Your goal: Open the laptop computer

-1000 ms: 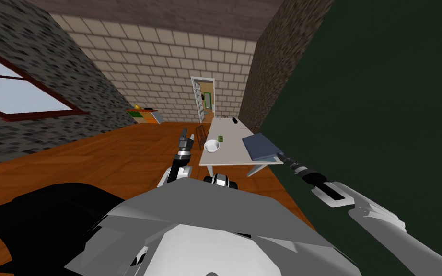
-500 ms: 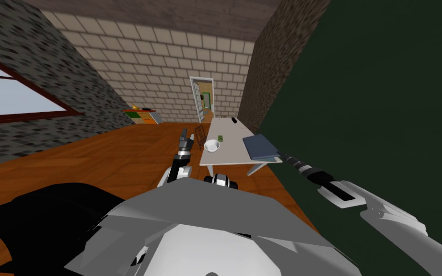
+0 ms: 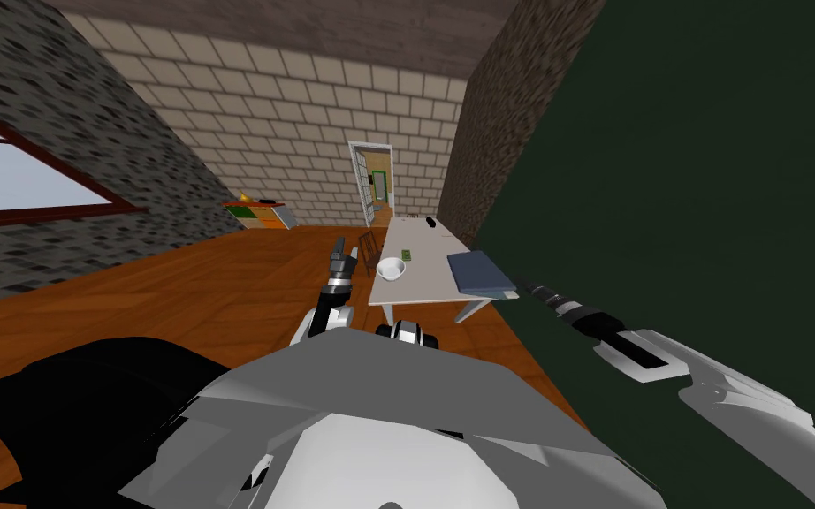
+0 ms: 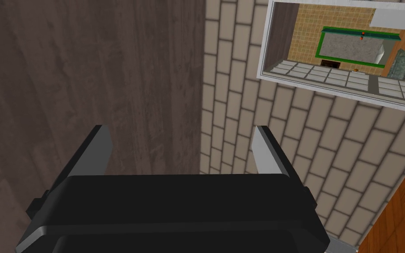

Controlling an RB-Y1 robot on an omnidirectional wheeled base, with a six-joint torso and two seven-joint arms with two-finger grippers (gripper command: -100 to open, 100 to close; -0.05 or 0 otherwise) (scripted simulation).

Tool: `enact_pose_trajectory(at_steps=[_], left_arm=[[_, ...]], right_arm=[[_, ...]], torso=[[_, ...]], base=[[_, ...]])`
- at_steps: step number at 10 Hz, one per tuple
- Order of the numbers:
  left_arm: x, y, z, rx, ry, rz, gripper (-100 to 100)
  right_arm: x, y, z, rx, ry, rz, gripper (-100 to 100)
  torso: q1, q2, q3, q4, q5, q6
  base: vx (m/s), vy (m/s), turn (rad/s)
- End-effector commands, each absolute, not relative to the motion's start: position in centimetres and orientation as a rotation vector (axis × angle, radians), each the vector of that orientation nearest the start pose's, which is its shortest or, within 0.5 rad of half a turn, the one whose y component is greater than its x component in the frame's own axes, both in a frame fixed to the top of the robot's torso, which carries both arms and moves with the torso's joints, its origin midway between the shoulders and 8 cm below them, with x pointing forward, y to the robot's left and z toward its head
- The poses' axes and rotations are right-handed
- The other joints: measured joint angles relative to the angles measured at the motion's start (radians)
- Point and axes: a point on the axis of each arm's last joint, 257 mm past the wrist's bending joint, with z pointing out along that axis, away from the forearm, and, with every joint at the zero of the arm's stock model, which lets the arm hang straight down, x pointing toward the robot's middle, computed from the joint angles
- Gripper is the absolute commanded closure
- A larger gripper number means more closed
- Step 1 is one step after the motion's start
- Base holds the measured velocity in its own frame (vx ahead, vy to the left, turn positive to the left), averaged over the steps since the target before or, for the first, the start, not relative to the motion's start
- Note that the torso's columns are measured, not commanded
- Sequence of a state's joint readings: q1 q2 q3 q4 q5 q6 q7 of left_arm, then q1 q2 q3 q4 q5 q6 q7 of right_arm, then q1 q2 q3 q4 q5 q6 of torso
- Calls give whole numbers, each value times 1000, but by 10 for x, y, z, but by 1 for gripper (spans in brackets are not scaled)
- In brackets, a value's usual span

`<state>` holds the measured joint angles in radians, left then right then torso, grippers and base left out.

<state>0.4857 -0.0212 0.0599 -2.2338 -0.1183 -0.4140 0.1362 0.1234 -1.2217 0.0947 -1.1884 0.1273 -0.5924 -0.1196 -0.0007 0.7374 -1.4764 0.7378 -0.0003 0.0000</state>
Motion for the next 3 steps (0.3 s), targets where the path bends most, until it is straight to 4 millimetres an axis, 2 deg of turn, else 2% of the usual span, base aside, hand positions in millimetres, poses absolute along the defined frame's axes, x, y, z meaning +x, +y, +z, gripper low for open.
enact_pose_trajectory(at_steps=[1,3], left_arm=[[365,295,-9,-752,699,-1264,0],[365,295,-9,-752,699,-1264,0]], right_arm=[[466,-545,-157,170,1780,445,0],[466,-545,-157,170,1780,445,0]], torso=[[0,0,0,0,0,0],[1,1,0,0,0,0]], base=[[0,0,0],[0,0,0]])
